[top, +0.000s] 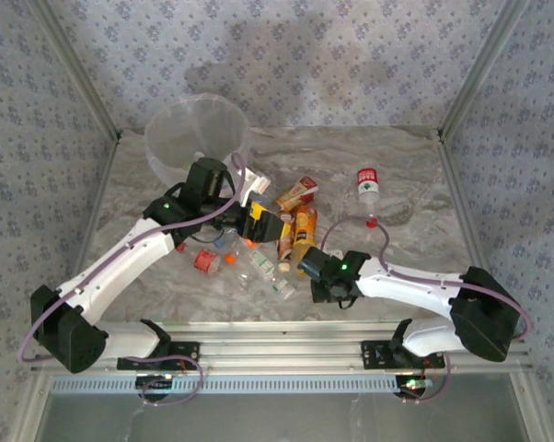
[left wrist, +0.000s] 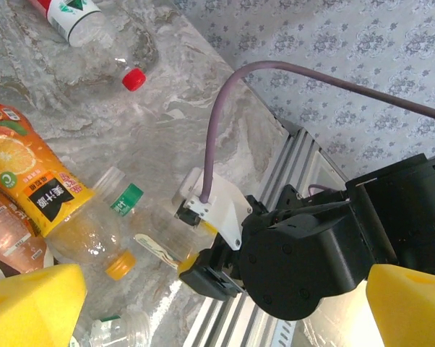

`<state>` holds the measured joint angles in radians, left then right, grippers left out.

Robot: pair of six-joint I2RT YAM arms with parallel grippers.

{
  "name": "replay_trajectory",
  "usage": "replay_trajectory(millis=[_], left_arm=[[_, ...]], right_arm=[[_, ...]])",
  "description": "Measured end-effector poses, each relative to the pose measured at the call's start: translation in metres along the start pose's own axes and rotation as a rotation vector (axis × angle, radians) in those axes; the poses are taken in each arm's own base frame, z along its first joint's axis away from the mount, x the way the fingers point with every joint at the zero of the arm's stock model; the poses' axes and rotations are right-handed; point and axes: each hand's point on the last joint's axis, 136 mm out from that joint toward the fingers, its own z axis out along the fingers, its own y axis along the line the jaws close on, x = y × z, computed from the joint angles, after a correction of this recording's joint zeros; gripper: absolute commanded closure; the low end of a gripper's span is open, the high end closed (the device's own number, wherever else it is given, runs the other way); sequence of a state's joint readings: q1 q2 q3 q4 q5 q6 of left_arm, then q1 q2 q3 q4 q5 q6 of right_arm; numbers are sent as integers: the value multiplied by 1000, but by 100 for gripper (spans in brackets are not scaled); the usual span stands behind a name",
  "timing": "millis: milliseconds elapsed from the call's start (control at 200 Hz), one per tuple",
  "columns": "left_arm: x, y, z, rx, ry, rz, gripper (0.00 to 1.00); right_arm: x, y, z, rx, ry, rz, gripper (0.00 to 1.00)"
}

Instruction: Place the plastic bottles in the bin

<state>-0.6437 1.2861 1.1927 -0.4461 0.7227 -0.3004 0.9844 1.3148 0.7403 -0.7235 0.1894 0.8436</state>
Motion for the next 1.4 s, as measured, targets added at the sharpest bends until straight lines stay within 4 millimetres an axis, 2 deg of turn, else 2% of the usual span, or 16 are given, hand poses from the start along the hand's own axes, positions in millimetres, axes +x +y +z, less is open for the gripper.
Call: replay_trajectory(millis=[95, 220, 535, 655, 775, 944, 1104, 1399], left_arm=[[-2, -1, 0, 5, -4, -8, 0], [-7, -5, 0, 19, -24, -29, 0], [-17, -18, 14, -3, -83, -137, 0], [-22, -17, 20, -22, -115, -205, 4], [-17, -15, 36, -33, -103, -255, 4], [-4, -4, 54, -71, -83, -343, 6], [-3, 0, 64, -78, -84, -379, 14], [-8, -6, 68, -56, -101, -368, 41]], right_arm=[[-4, 2, -7, -21, -21, -2, 45], [-16, 8, -28, -92, -87, -13, 45], [-66, 25, -106, -353, -346, -12, 45], [-79, 29, -127, -414, -411, -31, 45], [-92, 36, -147, -472, -475, -56, 45], [-99, 46, -162, -534, -524, -95, 45], [-101, 52, -169, -572, -543, -115, 44], [-102, 55, -176, -601, -558, -121, 43]])
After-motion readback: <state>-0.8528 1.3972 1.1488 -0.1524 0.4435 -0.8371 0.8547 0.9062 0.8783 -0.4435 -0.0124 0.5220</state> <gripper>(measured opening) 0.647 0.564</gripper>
